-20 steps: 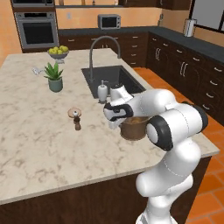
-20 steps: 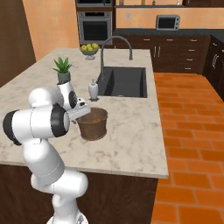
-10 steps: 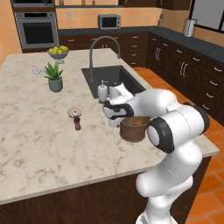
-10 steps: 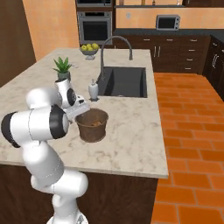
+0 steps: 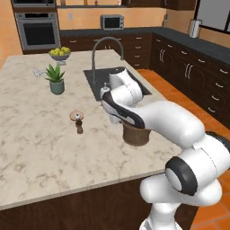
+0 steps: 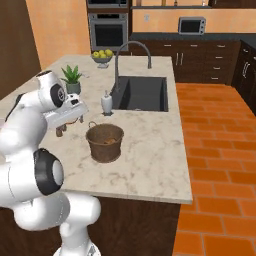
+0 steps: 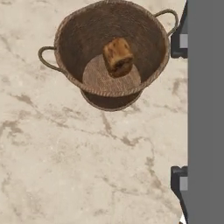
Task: Open the cabinet, pick up the bread from the cabinet and place it in the basket. Then move the basket to the dining counter.
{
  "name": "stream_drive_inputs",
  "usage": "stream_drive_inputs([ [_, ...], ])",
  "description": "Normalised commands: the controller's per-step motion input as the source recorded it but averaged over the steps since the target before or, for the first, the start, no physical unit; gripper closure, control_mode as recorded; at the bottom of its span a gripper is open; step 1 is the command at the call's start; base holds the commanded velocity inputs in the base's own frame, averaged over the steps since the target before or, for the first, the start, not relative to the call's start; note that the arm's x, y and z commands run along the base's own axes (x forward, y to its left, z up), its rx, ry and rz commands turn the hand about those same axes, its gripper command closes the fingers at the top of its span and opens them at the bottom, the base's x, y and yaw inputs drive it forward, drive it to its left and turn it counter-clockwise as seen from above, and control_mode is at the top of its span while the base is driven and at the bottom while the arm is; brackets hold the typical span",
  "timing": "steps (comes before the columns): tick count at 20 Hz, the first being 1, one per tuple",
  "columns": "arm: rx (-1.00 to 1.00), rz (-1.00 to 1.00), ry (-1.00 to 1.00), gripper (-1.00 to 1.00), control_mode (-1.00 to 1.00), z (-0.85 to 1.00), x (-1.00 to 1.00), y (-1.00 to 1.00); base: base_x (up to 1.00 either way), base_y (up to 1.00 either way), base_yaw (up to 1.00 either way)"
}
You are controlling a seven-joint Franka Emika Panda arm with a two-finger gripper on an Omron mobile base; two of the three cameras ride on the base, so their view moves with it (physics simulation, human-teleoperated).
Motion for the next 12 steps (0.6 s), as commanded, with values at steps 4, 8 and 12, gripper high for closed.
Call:
stream_drive_inputs([
  [4, 0.01, -0.06, -0.23, -1.00, -1.00, 1.00, -1.00, 0.08, 0.00, 0.00, 0.00],
  [8, 0.03, -0.08, -0.32, -1.00, -1.00, 0.97, -1.00, 0.01, 0.00, 0.00, 0.00],
  [12, 0.06, -0.07, -0.29, -1.00, -1.00, 0.40, -1.00, 0.00, 0.00, 0.00, 0.00],
])
